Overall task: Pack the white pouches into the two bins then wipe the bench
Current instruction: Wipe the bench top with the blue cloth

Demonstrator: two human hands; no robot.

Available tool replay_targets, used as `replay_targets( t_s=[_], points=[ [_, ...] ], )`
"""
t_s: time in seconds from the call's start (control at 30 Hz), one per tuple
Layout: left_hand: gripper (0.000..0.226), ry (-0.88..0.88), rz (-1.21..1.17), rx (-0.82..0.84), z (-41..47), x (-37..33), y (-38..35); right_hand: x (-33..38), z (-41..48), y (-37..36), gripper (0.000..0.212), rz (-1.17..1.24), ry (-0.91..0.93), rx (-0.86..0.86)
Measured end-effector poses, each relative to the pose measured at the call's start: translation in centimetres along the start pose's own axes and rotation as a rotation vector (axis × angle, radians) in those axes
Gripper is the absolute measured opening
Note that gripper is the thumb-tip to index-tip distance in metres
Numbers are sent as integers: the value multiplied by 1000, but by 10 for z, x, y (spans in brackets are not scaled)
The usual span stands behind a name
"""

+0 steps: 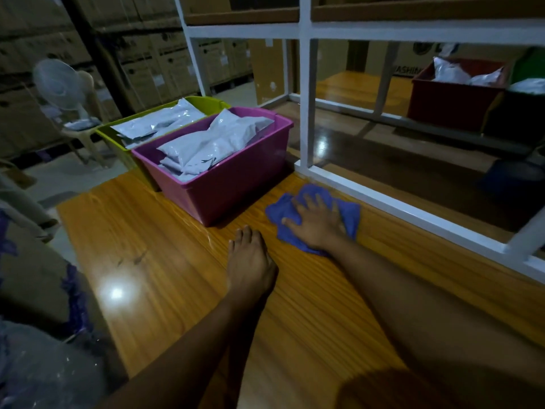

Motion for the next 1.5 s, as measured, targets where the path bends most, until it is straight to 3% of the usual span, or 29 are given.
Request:
replay_targets(
  t_s=[0.07,0.13,0.2,0.27,0.37,0.43,0.5,0.57,0.6,0.63,0.73,0.8,0.87,0.97,1.07,1.13,1.27,1.37,1.5],
  points=[
    [45,-20,-87,1,-3,1,3,20,-35,-8,69,-5,138,124],
    [40,-78,-99,17,-15,4,5,2,-62,4,71,1,195,137],
    [51,-123,-59,103,-38,9,5,-42,-73,18,69,-13,58,72],
    [62,-160,-18,152,-64,16,8,-77,-83,33,69,-57,-192,-71],
    [60,-110,43,108,-101,25,22,-57,-104,22,71,-33,-429,-67],
    [56,-5,98,79,-122,37,29,-10,-123,3,73,-38,-286,-11],
    [56,42,102,81,-141,53,31,32,-154,-9,77,-58,-6,63],
    [61,-20,70,113,-150,63,33,39,-182,-7,86,-69,184,150],
    [62,-56,54,144,-152,66,34,28,-187,-3,89,-72,193,152],
    [62,-87,48,175,-152,69,35,9,-186,3,90,-78,121,115],
    [62,-158,71,231,-153,71,41,-55,-183,23,80,-31,-398,-18],
    [65,-192,75,242,-152,73,41,-41,-190,21,75,21,-556,-36],
    [70,-230,80,229,-151,79,39,18,-205,3,75,47,-472,7],
    [73,-267,58,224,-152,87,38,127,-259,-26,75,6,-174,61],
    [67,-261,54,191,-166,91,40,164,-321,-31,80,-50,19,140],
    [62,-255,40,172,-181,88,42,131,-342,-17,84,-55,-55,116],
    [67,-280,90,212,-204,93,41,72,-370,3,74,-67,-530,-14],
    [73,-297,94,203,-210,96,45,126,-395,-14,76,-66,-431,-40],
    [81,-322,115,251,-228,88,44,151,-457,-24,81,-48,-129,140]
  ],
)
Point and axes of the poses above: each hand's wrist, its own z-axis towards the middle knuckle, its own y-axis out of the back of the hand, x = y × z, the point moved 6 cm from there along z, towards the middle knuckle, and after that the axes turned 6 degrees about z, right-handed, at the moved point
